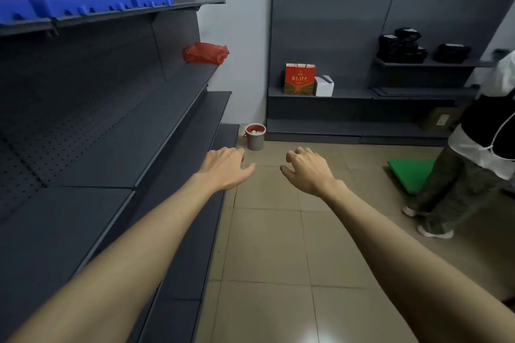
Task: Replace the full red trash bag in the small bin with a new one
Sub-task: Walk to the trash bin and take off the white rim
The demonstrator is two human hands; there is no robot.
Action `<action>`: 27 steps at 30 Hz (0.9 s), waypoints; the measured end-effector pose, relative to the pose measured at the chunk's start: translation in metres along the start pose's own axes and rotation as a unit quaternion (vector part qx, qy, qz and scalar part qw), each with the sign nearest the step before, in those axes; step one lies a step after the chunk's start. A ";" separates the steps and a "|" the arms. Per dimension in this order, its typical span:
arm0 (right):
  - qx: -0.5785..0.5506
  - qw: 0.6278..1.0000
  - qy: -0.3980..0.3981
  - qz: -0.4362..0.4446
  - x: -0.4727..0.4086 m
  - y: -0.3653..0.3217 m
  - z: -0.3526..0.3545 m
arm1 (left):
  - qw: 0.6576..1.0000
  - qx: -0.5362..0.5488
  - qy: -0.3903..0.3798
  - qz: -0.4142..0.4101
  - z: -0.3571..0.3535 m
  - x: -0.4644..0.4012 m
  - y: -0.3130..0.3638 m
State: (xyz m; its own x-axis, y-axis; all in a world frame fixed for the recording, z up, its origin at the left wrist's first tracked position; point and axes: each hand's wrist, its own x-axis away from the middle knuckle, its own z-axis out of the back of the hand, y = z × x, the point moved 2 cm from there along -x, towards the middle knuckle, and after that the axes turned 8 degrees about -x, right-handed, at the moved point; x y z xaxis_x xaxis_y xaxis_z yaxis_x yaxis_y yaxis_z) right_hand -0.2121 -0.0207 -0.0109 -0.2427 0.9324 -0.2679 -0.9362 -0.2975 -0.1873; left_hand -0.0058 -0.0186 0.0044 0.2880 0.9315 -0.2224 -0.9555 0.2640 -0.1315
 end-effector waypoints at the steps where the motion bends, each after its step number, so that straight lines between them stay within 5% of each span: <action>1: 0.001 1.000 0.000 0.003 -0.008 0.006 -0.002 | 1.000 -0.004 0.000 0.003 -0.003 -0.010 -0.001; 27: -0.011 0.999 -0.031 0.000 -0.305 0.155 -0.070 | 0.998 -0.014 -0.050 0.038 -0.090 -0.320 -0.042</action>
State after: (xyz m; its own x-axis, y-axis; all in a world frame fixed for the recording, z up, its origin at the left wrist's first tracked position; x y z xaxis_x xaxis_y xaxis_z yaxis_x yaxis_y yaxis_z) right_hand -0.2652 -0.3649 -0.0241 -0.2592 0.9429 -0.2092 -0.9304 -0.3019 -0.2079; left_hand -0.0523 -0.3502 -0.0053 0.2053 0.9694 -0.1349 -0.9719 0.1856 -0.1450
